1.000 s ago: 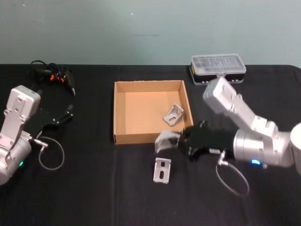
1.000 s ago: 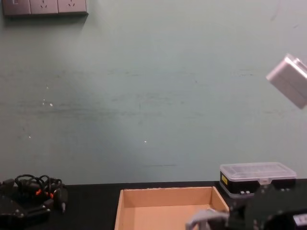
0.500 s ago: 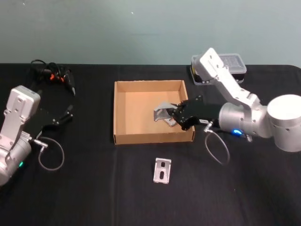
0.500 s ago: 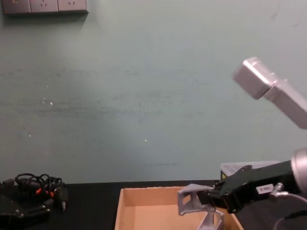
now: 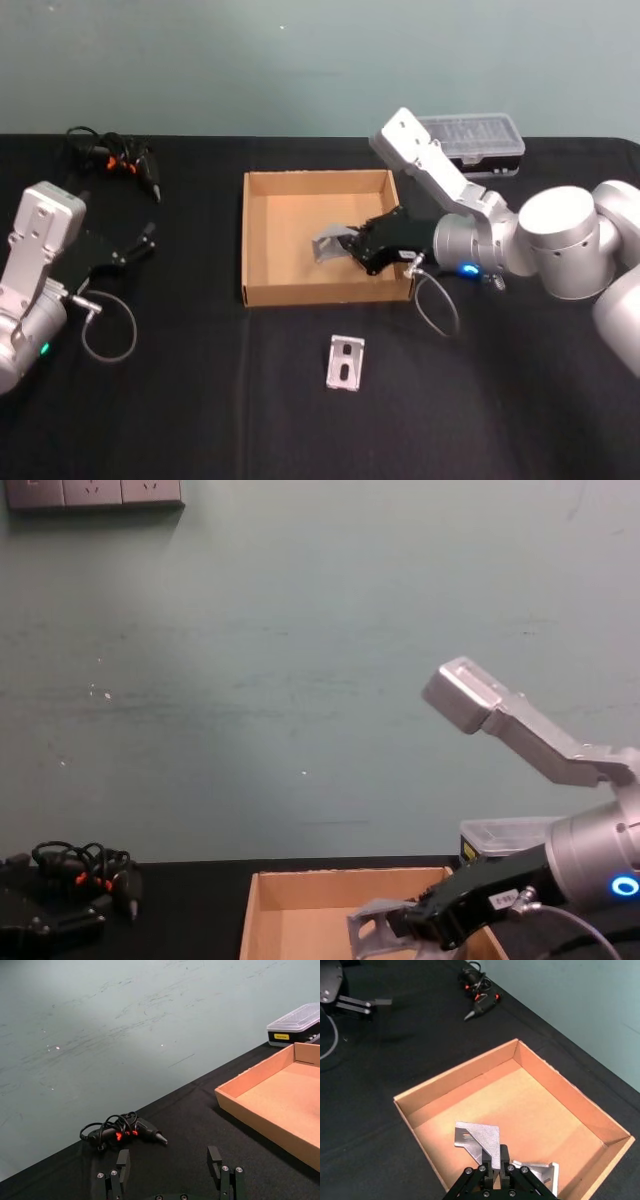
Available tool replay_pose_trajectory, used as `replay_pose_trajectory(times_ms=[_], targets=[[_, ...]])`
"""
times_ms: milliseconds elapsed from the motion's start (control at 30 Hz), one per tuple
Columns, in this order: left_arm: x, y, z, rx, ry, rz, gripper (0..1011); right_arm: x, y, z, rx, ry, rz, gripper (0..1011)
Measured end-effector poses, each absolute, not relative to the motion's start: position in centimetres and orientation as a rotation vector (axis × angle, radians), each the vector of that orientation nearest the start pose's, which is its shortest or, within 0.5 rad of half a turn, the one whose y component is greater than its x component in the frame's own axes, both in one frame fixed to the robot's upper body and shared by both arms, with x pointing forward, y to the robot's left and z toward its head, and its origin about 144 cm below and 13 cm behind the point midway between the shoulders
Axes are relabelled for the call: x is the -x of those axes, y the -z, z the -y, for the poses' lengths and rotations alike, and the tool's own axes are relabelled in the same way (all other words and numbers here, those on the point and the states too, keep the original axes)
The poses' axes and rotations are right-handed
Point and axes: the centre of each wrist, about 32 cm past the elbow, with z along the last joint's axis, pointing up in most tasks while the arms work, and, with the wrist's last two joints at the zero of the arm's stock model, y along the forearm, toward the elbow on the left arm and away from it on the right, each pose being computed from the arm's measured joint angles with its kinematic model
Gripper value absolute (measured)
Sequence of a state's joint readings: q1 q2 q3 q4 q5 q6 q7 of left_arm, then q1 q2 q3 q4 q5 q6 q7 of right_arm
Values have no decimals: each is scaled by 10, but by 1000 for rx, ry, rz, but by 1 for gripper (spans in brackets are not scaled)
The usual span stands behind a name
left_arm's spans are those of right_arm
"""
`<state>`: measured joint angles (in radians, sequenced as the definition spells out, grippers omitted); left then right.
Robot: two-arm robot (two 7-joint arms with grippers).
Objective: Use one hand to pick up the angle iron from the table and place it into the box.
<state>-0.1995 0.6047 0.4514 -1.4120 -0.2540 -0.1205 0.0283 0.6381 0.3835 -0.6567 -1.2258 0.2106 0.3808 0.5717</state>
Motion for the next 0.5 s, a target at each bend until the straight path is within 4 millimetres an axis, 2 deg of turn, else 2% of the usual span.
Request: replay_pose_trajectory(times_ms=[500], targets=[[-489,-1140,-310,-304,-1248,285,1011,-604,-1217,198,613,628,8,72]])
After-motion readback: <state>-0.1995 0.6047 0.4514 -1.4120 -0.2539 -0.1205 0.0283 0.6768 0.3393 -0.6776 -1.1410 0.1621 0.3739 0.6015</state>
